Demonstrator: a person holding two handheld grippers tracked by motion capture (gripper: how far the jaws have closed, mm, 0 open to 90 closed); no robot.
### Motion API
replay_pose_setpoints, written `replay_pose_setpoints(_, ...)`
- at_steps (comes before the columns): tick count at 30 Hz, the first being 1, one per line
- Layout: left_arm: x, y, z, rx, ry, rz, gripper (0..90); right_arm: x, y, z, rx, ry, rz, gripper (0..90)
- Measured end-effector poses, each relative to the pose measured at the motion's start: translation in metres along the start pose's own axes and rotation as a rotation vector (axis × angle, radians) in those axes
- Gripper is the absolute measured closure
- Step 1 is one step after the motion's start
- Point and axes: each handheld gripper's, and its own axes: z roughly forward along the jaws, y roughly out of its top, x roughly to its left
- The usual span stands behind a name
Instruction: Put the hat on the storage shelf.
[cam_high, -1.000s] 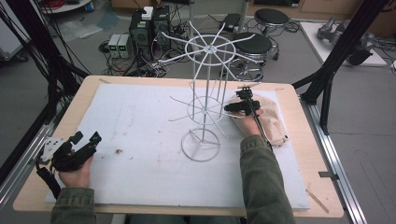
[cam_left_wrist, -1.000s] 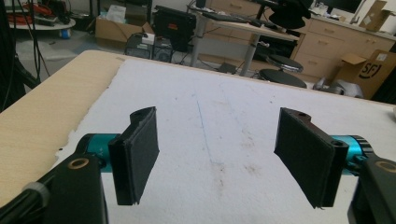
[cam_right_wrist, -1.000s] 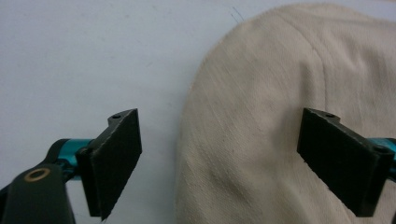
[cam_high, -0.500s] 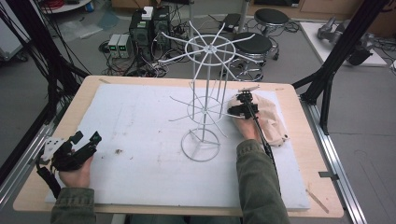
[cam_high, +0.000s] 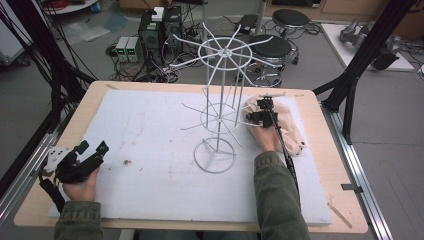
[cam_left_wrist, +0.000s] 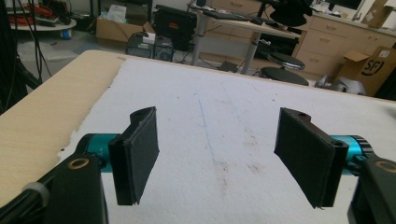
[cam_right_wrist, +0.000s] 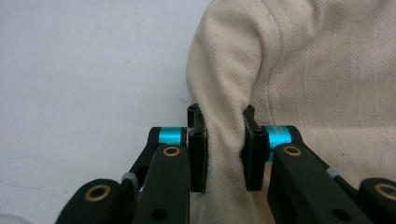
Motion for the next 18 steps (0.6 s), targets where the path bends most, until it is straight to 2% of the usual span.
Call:
replay_pose_setpoints(2, 0.0, 0.0, 0.0, 0.0, 0.0, -0.001, 30.2, -0.002, -0.001, -0.001, -0.008, 0.016, 0.01, 78.3)
replay_pose_setpoints(6, 0.0, 0.0, 0.0, -0.001, -0.002, -0.002, 30.2, -0.004, -0.005, -0.01, -0.037, 0.028, -0.006, 79.2)
replay_pose_setpoints(10, -0.001, 0.0, -0.001, -0.002, -0.003, -0.003, 30.2, -0.009, -0.007, -0.026, -0.073, 0.074, 0.004, 79.1)
replay_pose_setpoints(12, -0.001, 0.0, -0.001, -0.004, -0.003, -0.004, 30.2, -0.012, -0.007, -0.035, -0.099, 0.093, -0.008, 79.1)
replay_pose_setpoints(16, -0.002, 0.0, -0.001, -0.001, -0.006, 0.001, 30.2, -0.019, -0.007, -0.057, -0.152, 0.209, -0.047, 78.8)
replay_pose_setpoints(18, -0.002, 0.0, -0.001, 0.0, -0.006, 0.0, 30.2, -0.02, -0.007, -0.063, -0.165, 0.244, -0.08, 78.8)
